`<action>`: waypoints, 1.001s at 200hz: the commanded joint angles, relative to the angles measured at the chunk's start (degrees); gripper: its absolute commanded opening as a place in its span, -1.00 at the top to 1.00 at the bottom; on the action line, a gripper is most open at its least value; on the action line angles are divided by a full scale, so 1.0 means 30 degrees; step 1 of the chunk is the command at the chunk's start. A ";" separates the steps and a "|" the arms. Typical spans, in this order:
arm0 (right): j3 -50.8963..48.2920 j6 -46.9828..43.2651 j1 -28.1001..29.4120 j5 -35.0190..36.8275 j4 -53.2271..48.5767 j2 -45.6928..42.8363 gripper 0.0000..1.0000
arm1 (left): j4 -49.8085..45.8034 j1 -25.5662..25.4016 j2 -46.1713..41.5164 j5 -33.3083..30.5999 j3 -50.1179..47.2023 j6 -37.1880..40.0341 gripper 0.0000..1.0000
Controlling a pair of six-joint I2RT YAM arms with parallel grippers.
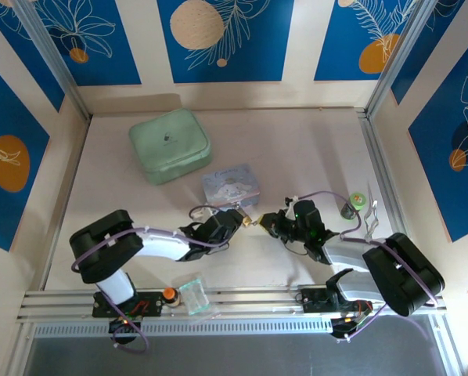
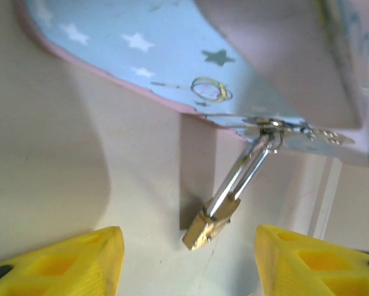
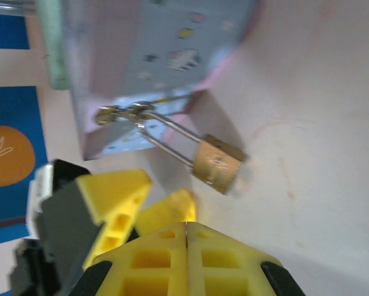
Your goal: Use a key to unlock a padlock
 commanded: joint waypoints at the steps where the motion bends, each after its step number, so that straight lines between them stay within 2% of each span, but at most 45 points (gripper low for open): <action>1: 0.0764 -0.0601 0.0127 -0.0688 0.1170 -0.0531 1.00 | 0.1682 -0.0468 -0.1188 -0.1189 -0.0461 0.0097 -0.27; 18: 0.1096 -0.0449 0.0576 -0.0513 0.1562 -0.0545 1.00 | 0.3849 -0.0549 -0.1252 -0.1749 -0.0976 0.0221 -0.38; 42: 0.1496 -0.0158 0.1381 -0.0184 0.2047 -0.0390 1.00 | 0.5777 -0.0616 -0.1146 -0.1799 -0.1276 -0.0188 -0.32; 57: 0.1700 -0.0116 0.1908 0.0168 0.2202 -0.0241 1.00 | 0.6111 -0.0650 -0.1135 -0.1940 -0.1378 -0.0416 -0.19; 97: 0.1683 0.0184 0.2869 0.0995 0.2419 0.0250 1.00 | 0.6034 -0.0699 -0.1765 -0.2892 -0.1817 -0.0571 0.38; 125: 0.1608 0.0292 0.3081 0.1332 0.2339 0.0196 1.00 | 0.5079 -0.0696 -0.2280 -0.2921 -0.1929 -0.0841 0.60; 149: 0.1779 0.0198 0.3150 0.1260 0.2160 0.0275 1.00 | 0.4938 -0.0696 -0.2315 -0.2743 -0.2036 -0.0936 1.00; 178: 0.2021 -0.0220 0.3056 0.0322 0.2214 0.0620 1.00 | 0.4871 -0.0696 -0.2526 -0.2546 -0.2023 -0.0209 1.00; 186: 0.2105 -0.0648 0.2774 -0.0272 0.2210 0.0625 0.76 | 0.4680 -0.0652 -0.2714 -0.2529 -0.2048 0.0265 1.00; 194: 0.2238 -0.1138 0.2292 -0.1121 0.1988 0.0527 0.14 | 0.4442 -0.0595 -0.3001 -0.2557 -0.2052 0.1030 1.00; 200: 0.2482 -0.1474 0.1726 -0.1902 0.1242 0.0367 -0.19 | 0.4140 -0.0499 -0.3297 -0.2495 -0.2009 0.1891 1.00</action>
